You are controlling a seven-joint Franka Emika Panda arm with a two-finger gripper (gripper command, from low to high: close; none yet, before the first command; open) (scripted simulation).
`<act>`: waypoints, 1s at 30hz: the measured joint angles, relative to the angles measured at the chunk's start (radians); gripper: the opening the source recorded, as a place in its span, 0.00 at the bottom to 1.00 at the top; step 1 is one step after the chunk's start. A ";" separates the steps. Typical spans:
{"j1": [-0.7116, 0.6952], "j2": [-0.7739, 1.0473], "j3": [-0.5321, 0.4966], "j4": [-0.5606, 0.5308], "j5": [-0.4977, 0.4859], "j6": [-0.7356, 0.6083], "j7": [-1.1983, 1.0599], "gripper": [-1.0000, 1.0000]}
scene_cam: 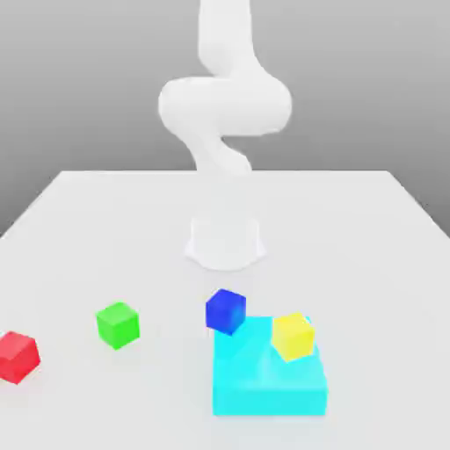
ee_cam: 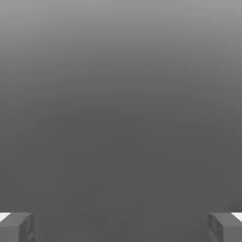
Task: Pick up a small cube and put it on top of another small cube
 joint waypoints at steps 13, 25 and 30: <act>-0.170 0.474 -0.184 -0.070 -0.100 0.183 -0.105 0.50; -0.392 0.920 -0.264 -0.136 0.157 0.355 -0.449 0.50; -0.488 1.102 -0.180 -0.115 0.272 0.473 -0.551 0.50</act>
